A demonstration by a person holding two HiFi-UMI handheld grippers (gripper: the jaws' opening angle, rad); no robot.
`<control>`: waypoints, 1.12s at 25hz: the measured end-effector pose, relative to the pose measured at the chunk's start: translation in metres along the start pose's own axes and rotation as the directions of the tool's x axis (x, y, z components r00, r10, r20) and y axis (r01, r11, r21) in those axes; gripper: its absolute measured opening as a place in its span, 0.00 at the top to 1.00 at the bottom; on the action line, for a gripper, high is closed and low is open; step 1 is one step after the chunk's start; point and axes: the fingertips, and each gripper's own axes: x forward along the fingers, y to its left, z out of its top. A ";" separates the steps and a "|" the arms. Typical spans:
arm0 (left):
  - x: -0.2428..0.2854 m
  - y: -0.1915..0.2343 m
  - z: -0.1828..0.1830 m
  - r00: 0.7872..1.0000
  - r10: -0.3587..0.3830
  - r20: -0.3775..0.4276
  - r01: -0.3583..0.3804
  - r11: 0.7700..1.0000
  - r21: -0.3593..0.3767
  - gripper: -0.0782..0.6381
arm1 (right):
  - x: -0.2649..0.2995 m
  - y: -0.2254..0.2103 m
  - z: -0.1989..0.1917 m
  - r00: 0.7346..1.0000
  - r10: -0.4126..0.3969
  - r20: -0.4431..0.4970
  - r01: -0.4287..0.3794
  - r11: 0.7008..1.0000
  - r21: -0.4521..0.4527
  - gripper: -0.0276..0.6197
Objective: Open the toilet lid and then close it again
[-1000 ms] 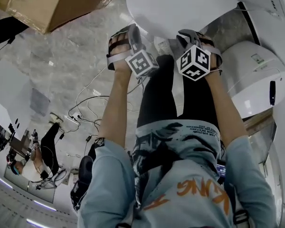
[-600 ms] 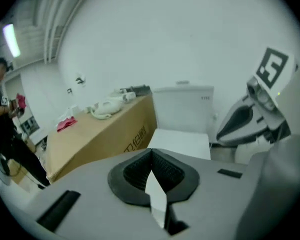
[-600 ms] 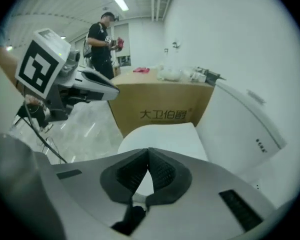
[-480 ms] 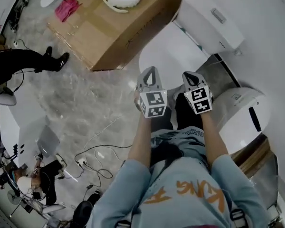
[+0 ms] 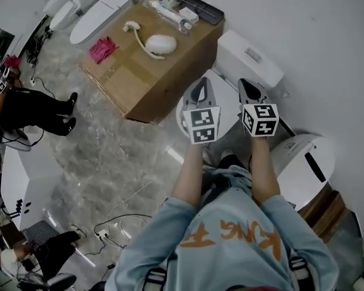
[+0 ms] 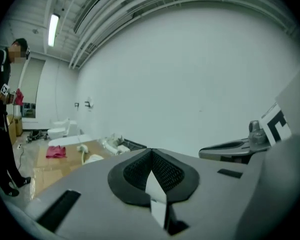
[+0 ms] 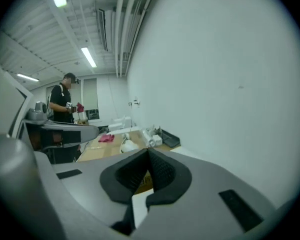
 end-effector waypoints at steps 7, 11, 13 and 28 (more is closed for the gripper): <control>-0.004 -0.017 0.090 0.985 0.031 0.169 -0.048 0.994 0.101 0.85 | -0.026 -0.018 0.094 0.982 0.013 0.186 -0.001 0.998 -0.064 0.94; -0.003 -0.030 0.116 0.980 0.038 0.196 -0.067 0.988 0.141 0.85 | -0.027 -0.027 0.122 0.974 0.040 0.224 -0.019 0.995 -0.097 0.94; -0.003 -0.035 0.127 0.978 0.044 0.203 -0.078 0.984 0.162 0.85 | -0.025 -0.033 0.137 0.969 0.054 0.243 -0.030 0.994 -0.103 0.94; 0.026 -0.041 0.158 0.954 0.132 0.269 -0.173 0.975 0.136 0.85 | -0.010 -0.058 0.175 0.939 0.148 0.310 -0.099 0.981 -0.169 0.94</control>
